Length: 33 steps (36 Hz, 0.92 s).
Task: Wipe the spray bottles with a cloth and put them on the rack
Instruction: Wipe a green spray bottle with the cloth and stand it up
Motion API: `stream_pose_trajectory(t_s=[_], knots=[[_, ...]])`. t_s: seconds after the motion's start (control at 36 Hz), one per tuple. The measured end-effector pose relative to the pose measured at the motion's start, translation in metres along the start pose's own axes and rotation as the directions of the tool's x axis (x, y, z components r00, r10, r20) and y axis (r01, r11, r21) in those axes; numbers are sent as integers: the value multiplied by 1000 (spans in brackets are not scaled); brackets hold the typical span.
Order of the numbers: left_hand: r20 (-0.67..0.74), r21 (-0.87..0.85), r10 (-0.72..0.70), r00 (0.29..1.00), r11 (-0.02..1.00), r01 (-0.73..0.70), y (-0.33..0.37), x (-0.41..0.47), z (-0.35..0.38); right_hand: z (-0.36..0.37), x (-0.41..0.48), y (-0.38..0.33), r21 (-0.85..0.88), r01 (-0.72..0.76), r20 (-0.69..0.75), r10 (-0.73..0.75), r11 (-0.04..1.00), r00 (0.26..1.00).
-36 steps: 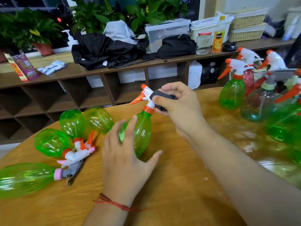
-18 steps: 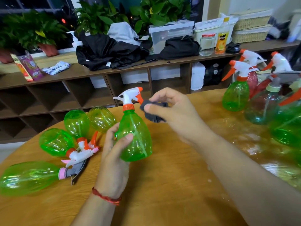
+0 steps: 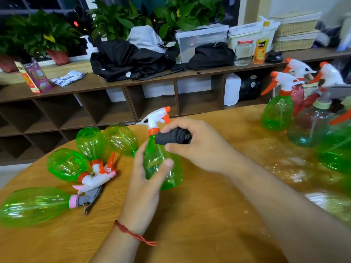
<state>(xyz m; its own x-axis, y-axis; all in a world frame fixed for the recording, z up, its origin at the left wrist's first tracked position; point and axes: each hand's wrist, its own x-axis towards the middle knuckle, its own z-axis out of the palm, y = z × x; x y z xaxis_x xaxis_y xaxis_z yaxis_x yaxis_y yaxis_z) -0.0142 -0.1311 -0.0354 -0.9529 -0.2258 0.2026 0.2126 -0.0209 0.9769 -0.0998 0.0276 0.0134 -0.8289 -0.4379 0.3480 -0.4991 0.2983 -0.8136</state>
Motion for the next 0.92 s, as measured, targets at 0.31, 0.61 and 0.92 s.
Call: stream_pose_trajectory(t_s=[0.31,0.61,0.92], knots=[[146,284,65,987,953,-104,6,-13,2,-30,4,-2,-369,71,-436,-240,927,867],[117,225,98,988,967,-122,9,-10,-1,-18,4,-6,-255,211,-403,-302,944,864],[115,246,125,985,958,-150,13,-10,-2,-10,2,-12,-258,147,-377,-239,955,895]])
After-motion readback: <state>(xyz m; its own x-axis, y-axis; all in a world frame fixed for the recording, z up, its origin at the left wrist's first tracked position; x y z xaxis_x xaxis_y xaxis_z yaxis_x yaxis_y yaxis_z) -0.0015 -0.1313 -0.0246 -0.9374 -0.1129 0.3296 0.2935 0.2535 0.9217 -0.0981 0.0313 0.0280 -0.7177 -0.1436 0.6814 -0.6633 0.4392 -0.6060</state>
